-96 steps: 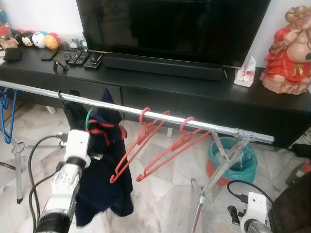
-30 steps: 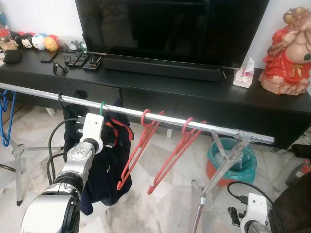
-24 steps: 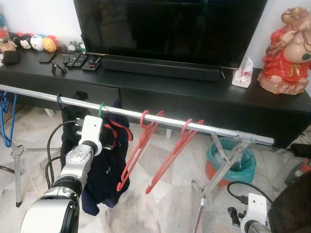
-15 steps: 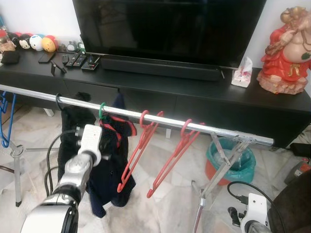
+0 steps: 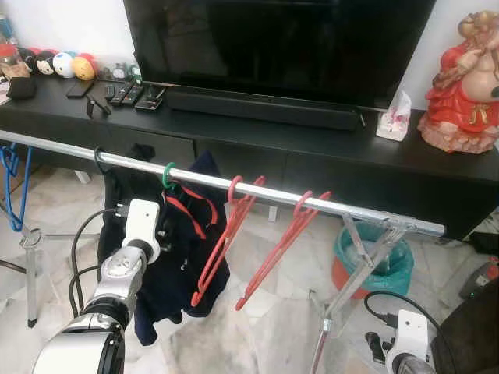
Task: Hang hanger
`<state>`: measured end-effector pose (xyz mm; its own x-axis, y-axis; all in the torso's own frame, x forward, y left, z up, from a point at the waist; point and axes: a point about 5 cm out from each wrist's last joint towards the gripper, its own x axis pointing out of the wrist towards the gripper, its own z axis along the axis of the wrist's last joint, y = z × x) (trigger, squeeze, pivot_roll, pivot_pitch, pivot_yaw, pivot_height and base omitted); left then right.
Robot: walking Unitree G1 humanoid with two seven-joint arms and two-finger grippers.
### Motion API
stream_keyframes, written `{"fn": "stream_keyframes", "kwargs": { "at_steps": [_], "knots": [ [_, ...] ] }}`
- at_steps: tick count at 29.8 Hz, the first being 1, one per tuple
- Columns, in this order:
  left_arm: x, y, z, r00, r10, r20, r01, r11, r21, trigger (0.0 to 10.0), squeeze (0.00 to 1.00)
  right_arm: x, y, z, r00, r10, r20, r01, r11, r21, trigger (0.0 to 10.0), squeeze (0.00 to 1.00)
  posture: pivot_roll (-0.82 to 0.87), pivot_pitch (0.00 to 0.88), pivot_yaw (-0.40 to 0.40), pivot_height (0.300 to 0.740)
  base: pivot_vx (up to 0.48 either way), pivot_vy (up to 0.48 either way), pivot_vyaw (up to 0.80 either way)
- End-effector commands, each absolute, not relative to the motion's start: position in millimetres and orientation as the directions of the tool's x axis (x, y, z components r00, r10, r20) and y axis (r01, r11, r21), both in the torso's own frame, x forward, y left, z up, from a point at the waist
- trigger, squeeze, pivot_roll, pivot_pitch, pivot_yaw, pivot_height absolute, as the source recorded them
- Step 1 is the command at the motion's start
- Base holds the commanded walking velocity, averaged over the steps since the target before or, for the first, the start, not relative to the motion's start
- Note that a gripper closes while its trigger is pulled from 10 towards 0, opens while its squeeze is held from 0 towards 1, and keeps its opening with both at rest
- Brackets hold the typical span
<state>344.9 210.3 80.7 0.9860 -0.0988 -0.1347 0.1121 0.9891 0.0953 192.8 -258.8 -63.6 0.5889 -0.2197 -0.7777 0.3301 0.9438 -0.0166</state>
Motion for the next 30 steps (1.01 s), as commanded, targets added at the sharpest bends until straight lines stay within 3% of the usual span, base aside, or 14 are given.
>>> {"fn": "stream_keyframes", "kwargs": {
  "at_steps": [1, 17, 18, 19, 20, 30],
  "knots": [
    [341, 212, 80, 0.989, -0.102, -0.111, 0.111, 0.991, 0.077, 10.0, 1.00, 192, -261, -63, 0.584, -0.225, -0.780, 0.331, 0.943, -0.025, 10.0, 0.00, -0.09, 0.000, -0.032, 0.740, 0.000, 0.000, 0.00],
    [305, 219, 88, 0.989, -0.138, 0.055, 0.133, 0.987, 0.086, 10.0, 1.00, 192, -262, -63, 0.585, -0.230, -0.778, 0.336, 0.941, -0.026, 10.0, 0.00, -0.08, 0.000, -0.027, 0.740, 0.000, 0.000, 0.00],
    [300, 220, 90, 0.990, -0.124, 0.070, 0.118, 0.989, 0.090, 10.0, 0.38, 192, -262, -63, 0.585, -0.232, -0.777, 0.338, 0.941, -0.027, 10.0, 0.00, -0.08, 0.000, -0.028, 0.740, 0.000, 0.000, 0.00],
    [298, 221, 90, 0.990, -0.118, 0.075, 0.111, 0.990, 0.089, 10.0, 0.38, 192, -262, -63, 0.585, -0.233, -0.777, 0.338, 0.941, -0.027, 10.0, 0.00, -0.08, 0.000, -0.028, 0.740, 0.000, 0.000, 0.00],
    [296, 222, 89, 0.992, -0.104, 0.078, 0.096, 0.991, 0.096, 10.0, 0.00, 192, -262, -63, 0.585, -0.233, -0.777, 0.338, 0.941, -0.028, 10.0, 0.00, -0.08, 0.000, -0.030, 0.740, 0.000, 0.000, 0.00],
    [281, 228, 72, 1.000, 0.015, 0.016, -0.017, 0.990, 0.141, 10.0, 0.00, 190, -262, -64, 0.583, -0.246, -0.774, 0.355, 0.934, -0.029, 10.0, 0.00, -0.10, 0.000, -0.018, 0.740, 0.000, 0.000, 0.00]
  ]
}}
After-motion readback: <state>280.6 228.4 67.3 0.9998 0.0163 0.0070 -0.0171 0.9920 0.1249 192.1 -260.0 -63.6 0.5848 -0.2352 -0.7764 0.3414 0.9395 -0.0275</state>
